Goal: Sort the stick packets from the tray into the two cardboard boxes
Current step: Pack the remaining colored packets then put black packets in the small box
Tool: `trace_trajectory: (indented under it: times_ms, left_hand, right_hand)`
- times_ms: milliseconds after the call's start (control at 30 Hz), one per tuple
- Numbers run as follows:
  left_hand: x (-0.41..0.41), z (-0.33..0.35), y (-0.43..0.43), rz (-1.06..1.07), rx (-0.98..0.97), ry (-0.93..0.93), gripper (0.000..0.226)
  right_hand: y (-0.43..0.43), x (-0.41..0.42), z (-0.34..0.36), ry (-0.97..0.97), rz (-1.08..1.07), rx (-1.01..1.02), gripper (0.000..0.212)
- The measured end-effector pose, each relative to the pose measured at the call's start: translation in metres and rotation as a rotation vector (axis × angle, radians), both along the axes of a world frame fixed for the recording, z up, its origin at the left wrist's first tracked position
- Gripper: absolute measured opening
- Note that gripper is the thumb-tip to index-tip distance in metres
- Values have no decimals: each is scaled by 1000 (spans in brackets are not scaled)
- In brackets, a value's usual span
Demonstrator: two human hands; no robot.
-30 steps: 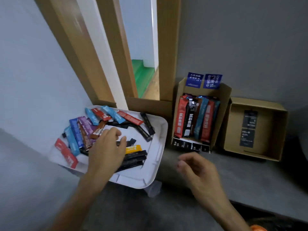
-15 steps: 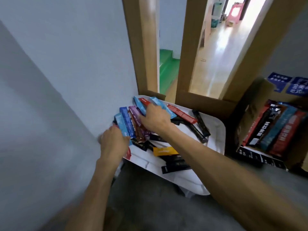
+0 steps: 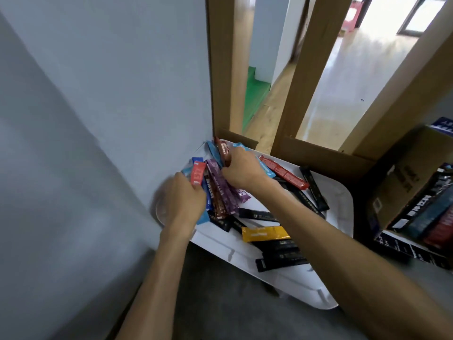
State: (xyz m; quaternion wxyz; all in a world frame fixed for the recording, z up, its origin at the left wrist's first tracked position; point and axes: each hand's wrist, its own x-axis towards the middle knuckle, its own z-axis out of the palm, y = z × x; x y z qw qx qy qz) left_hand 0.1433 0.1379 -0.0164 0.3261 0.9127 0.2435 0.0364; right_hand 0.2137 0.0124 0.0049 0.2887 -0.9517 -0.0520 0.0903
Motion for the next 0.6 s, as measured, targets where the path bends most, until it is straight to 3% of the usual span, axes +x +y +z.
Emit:
trace_trajectory:
  times_ms: [67, 267, 367, 500, 600]
  left_hand:
    - [0, -3, 0, 25, -163, -44, 13]
    - [6, -20, 12, 174, -601, -107, 31]
    - [5, -25, 11, 198, -775, -125, 26]
    - [3, -22, 8, 243, -993, -200, 21]
    - [0, -16, 5, 191, -1026, -242, 18]
  right_hand:
    - [8, 2, -8, 32, 36, 7, 28]
    - [7, 18, -4, 258, 153, 3, 52]
    - [9, 24, 2, 401, 237, 8, 48]
    - [10, 18, -5, 497, 243, 198, 37]
    - [1, 3, -9, 558, 175, 498, 31]
